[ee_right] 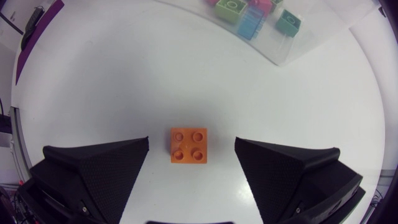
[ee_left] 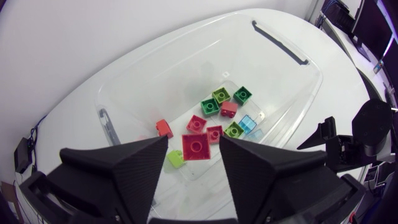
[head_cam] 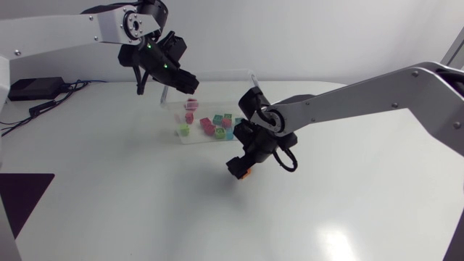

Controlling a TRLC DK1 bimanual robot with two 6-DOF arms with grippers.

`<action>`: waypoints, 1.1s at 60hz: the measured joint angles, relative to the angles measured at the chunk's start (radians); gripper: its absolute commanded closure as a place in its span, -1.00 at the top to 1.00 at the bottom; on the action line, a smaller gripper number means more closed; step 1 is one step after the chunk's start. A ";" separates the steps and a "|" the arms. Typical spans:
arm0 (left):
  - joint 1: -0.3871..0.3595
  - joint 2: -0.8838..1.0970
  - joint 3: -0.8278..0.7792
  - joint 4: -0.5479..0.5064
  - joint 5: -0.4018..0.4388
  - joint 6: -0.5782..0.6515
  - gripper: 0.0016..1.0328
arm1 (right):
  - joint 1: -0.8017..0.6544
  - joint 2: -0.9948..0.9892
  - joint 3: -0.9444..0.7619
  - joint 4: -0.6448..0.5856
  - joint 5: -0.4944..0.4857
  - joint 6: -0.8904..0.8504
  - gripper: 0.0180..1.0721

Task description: Place the duplo bricks in the container

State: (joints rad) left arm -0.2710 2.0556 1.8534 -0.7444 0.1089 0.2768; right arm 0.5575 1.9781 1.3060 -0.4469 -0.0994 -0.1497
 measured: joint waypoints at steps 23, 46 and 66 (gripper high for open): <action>0.004 -0.024 0.004 0.000 0.000 0.003 0.90 | 0.014 0.017 0.038 -0.048 0.000 0.000 0.66; 0.015 -0.325 -0.124 0.000 0.003 0.003 0.90 | 0.015 0.057 0.078 -0.108 -0.001 0.000 -0.14; 0.026 -0.529 -0.289 0.007 0.003 0.003 0.90 | 0.015 0.035 0.057 -0.119 -0.001 0.001 -0.47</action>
State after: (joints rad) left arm -0.2455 1.5265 1.5646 -0.7372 0.1123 0.2802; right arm 0.5724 2.0132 1.3632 -0.5659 -0.1001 -0.1486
